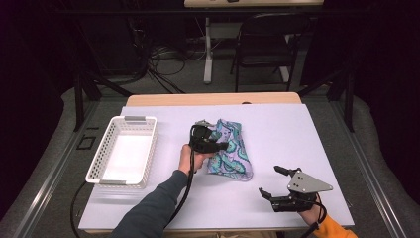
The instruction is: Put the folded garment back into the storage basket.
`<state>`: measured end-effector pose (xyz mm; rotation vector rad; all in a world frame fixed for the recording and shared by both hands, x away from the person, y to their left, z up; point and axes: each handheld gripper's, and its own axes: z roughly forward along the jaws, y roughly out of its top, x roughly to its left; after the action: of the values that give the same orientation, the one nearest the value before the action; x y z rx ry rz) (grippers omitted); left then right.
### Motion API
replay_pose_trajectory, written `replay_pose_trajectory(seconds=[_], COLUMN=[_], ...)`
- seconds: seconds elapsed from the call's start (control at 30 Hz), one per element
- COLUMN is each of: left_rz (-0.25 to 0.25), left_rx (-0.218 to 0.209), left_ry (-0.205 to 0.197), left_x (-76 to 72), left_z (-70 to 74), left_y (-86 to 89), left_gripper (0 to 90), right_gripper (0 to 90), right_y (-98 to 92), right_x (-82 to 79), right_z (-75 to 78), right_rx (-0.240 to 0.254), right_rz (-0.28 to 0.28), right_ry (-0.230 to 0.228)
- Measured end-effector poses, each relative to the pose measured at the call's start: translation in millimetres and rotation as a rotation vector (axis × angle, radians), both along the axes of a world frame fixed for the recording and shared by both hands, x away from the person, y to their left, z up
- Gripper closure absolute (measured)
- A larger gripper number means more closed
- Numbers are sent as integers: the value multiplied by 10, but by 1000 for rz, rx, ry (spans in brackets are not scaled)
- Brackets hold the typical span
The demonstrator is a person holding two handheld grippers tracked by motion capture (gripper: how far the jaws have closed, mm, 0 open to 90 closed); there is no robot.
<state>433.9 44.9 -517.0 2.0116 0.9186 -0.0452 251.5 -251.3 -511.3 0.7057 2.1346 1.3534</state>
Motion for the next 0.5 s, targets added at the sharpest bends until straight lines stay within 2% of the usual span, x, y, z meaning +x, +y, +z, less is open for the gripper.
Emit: replay_pose_trajectory(seconds=[0.23,0.5], left_rz=[2,-1], left_rx=[-18,-10], left_ry=[-21,-37], left_x=[-13,-11], left_z=[126,250], left_y=[12,46], left_gripper=[721,722], right_gripper=[145,145], right_y=[-4,-2], right_x=[-4,-5], right_z=[3,2], right_rx=[4,0], right_rz=[-2,0], right_ry=[-3,-4])
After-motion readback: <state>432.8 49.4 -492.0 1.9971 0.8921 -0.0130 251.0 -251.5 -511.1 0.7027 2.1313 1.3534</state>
